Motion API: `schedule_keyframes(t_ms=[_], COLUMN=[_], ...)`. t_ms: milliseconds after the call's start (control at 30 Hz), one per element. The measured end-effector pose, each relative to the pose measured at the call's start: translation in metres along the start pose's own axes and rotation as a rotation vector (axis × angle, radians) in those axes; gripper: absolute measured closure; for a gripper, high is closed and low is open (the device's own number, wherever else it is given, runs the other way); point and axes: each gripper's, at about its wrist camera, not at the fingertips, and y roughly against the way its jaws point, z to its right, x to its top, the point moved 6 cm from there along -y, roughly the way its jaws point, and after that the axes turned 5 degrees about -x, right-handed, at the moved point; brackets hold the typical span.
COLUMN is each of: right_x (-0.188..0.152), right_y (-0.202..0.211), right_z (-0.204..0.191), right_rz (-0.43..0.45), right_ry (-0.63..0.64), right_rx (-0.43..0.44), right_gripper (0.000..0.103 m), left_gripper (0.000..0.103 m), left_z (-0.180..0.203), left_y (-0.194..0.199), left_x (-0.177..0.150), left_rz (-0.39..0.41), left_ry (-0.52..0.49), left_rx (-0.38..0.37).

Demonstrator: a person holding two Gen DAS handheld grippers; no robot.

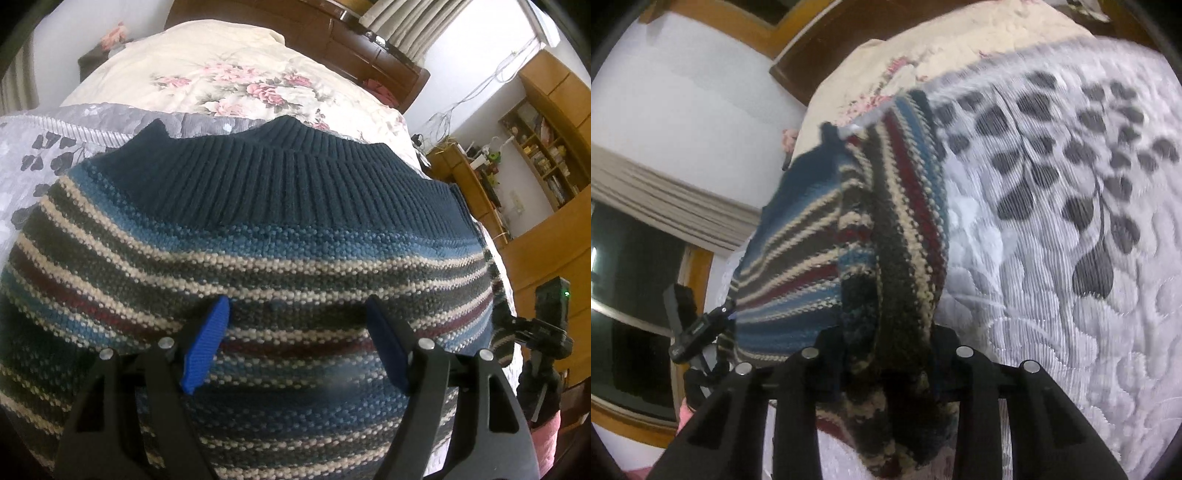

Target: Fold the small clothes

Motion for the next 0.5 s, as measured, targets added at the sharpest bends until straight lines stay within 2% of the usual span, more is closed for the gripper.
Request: schedule_keyframes(t_ms=[333,500], right_x=[-0.005,0.005], right_y=[-0.014,-0.003], right_z=[0.007,-0.020], right_rz=[-0.007,0.011], right_ry=[-0.052,-0.037], right_rx=[-0.012,-0.038], right_gripper=[0.069,0.070], left_gripper=[0.025,0.025], left_z=[-0.005,-0.003], left_y=[-0.004,0.010], left_x=[-0.002,0.002], left_rz=[0.004,0.007], left_ry=[0.003,0.053], left_rx=[-0.008,-0.026])
